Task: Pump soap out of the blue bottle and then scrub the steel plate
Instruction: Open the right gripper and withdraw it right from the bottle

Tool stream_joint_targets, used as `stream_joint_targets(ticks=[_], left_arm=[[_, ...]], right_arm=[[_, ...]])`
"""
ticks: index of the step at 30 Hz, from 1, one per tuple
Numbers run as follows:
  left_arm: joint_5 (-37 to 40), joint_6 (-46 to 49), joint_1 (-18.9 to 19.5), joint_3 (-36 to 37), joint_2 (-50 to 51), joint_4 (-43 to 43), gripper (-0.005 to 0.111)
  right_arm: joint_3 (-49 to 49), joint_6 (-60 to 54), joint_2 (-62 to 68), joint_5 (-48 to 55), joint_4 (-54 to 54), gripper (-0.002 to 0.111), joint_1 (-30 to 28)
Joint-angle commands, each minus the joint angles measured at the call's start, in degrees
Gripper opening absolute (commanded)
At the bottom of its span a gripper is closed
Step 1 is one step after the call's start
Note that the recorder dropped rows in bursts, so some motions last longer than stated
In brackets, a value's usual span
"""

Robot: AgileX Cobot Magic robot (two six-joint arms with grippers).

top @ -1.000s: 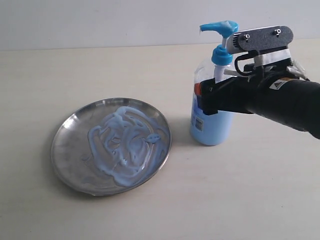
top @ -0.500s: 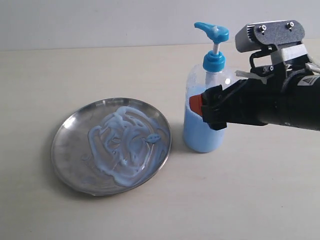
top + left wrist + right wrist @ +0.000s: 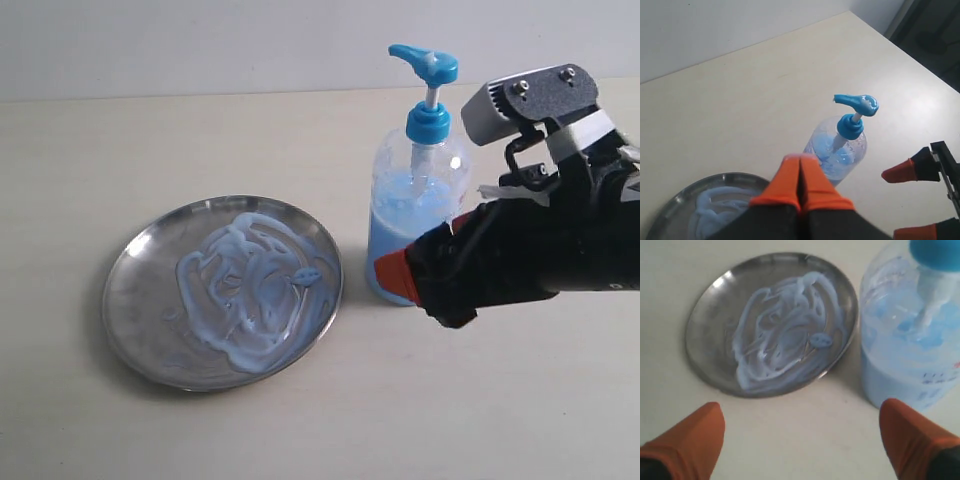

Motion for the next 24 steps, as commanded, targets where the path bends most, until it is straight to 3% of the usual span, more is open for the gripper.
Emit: stream_joint_targets(ticks=[1,4,8,16,19,24], left_arm=[[-0.34,-0.29,0.24,0.19,-0.57,-0.14,0.000],[-0.34,-0.29,0.24,0.19,-0.57,-0.14,0.000],[-0.34,-0.29,0.24,0.19,-0.57,-0.14,0.000],[-0.10,-0.28,0.24,0.19,-0.57,0.89,0.000],[0.30,-0.28,0.24,0.19,-0.57,1.65,0.000],[0.67,-0.28,0.24,0.19,-0.57,2.39,0.000]], right_arm=[[-4.49,13.03,-1.45,14.01,-17.76,0.081,0.03],[-8.25,19.58,-1.45,24.07,-29.00,0.081,0.03],[-12.56,20.92,-1.45,34.87,-34.71,0.081,0.03],[-15.38,21.36,-1.45,42.51,-41.18,0.079,0.03],[-15.38,21.36,-1.81,42.22,-41.18,0.066,0.03],[-15.38,21.44,-4.49,40.24,-41.18,0.027,0.03]])
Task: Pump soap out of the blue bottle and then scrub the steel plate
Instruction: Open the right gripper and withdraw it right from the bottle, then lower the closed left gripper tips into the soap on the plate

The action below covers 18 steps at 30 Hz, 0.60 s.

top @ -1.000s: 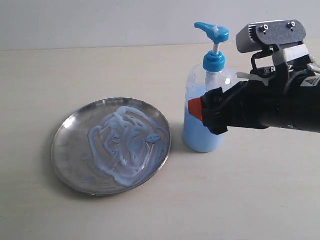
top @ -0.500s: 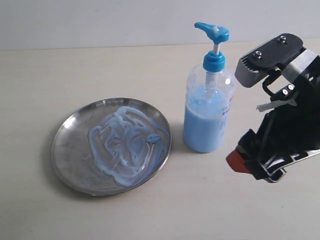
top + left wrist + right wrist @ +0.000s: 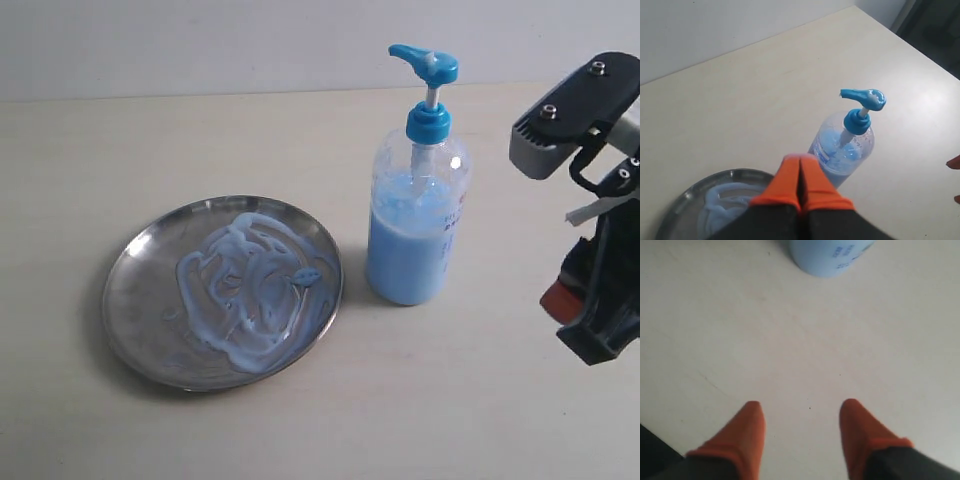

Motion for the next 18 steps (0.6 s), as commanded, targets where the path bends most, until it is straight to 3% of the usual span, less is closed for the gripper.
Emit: stream_joint_targets(ticks=[1,3,10,18], left_arm=[[0.41,-0.28,0.24,0.56,-0.57,0.72,0.000],[-0.02,-0.28,0.24,1.64,-0.57,0.85,0.000],[-1.85,-0.06,0.24,7.85,-0.26,2.42,0.000],[-2.77,1.90,-0.02,13.85,5.87,1.54,0.000]], right_arm=[[-0.58,0.38,-4.42,-2.74,-0.62,0.011,0.03],[-0.46,0.38,-8.00,-5.05,-0.62,0.000,0.03],[4.72,0.27,-24.40,-16.33,0.81,0.000,0.03],[13.00,0.27,-34.73,-27.70,3.36,0.000,0.03]])
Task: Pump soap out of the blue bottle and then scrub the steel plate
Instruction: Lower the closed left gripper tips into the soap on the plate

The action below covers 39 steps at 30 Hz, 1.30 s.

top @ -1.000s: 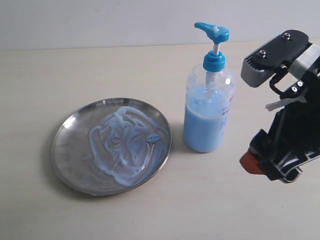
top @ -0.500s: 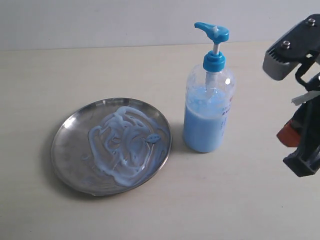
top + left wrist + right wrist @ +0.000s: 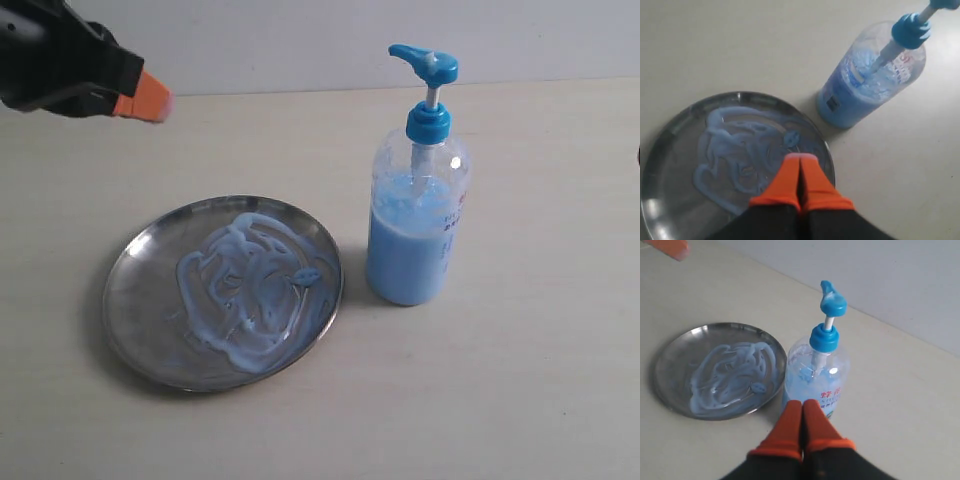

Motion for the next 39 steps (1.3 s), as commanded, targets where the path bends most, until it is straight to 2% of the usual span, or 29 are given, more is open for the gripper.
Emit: stream_joint_targets(ticks=[1,22,32,39], left_arm=[[-1.36,1.61,-0.02,1.57,3.36,-1.09,0.000],[-3.53,13.43,-0.54,2.40,25.07,-14.59,0.000],[-14.36,16.92,-9.61,0.87,31.08,-16.69,0.000],[-15.82,16.71,-12.41,-3.48,35.42,-16.84,0.000]], right_arm=[[3.08,0.27,-3.78,-4.60,0.65,0.000,0.03],[8.10,0.38,-12.37,-8.80,1.42,0.000,0.03],[8.19,0.38,-12.37,-8.95,2.57,0.000,0.03],[8.19,0.38,-12.37,-8.95,2.57,0.000,0.03]])
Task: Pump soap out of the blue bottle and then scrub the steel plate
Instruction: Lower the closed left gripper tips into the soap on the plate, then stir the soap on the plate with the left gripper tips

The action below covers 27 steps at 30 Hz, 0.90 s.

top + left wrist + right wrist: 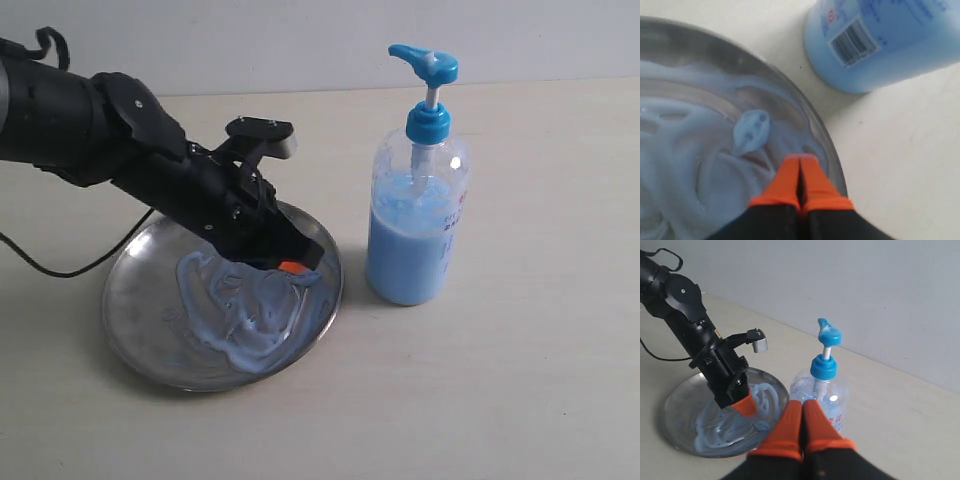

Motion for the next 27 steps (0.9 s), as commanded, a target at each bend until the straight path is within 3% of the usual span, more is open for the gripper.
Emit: stream_joint_targets(ticks=[1,22,27], left_arm=[[-1.21,0.23,-1.09,-2.62,2.37,-0.89,0.000],[-2.61,-0.13,-0.96,-9.18,11.99,-1.79,0.000],[-1.54,-1.96,0.83,-9.21,12.75,-1.44,0.000]], right_arm=[[0.29,0.38,-0.23,-1.01,0.41,0.000,0.03],[0.29,0.38,-0.23,-1.01,0.62,0.000,0.03],[0.29,0.38,-0.23,-1.01,0.76,0.000,0.03]])
